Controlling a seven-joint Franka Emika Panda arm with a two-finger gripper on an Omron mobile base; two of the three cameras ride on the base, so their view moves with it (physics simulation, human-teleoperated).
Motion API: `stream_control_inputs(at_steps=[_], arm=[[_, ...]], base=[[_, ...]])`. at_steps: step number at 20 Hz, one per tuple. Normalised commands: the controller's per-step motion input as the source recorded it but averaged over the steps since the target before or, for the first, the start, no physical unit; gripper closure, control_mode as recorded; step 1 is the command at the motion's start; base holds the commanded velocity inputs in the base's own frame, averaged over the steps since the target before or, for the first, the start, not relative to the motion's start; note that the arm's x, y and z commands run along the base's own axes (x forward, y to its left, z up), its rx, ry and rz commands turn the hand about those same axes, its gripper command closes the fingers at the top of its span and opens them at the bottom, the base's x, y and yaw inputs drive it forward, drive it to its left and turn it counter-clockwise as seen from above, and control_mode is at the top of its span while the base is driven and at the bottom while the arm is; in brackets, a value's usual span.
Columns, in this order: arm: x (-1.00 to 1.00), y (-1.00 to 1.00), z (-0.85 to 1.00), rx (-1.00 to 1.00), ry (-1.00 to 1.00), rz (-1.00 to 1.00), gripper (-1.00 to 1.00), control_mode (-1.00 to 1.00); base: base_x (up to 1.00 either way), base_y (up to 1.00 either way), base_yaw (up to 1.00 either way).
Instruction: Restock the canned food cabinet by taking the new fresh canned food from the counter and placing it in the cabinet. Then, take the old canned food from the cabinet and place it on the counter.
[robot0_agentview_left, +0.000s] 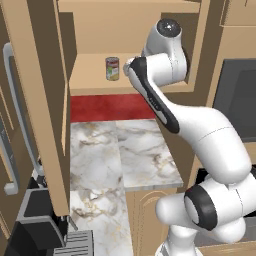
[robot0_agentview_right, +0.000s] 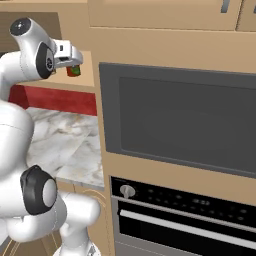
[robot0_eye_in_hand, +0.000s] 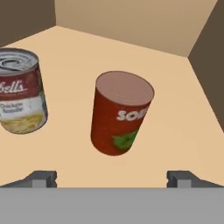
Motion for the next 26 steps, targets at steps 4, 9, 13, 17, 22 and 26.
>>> stream_control_inputs(at_steps=[4,9,13,17,22,26], arm=[[0.23,0.0,-0.01,0.0,0.0,-0.01,-1.0,-1.0],[0.26,0.0,-0.07,0.0,0.0,-0.02,-1.0,-1.0],[0.34,0.0,-0.07,0.0,0.0,-0.03,-1.0,-1.0],[0.31,0.0,-0.06,0.0,0.0,-0.02,-1.0,-1.0],[0.31,0.0,-0.03,0.0,0.0,-0.03,-1.0,-1.0],[0.26,0.0,-0.04,0.0,0.0,-0.02,-1.0,-1.0]], base=[[0.0,0.0,0.0],[0.0,0.0,0.0],[0.0,0.0,0.0],[0.0,0.0,0.0],[0.0,0.0,0.0],[0.0,0.0,0.0]])
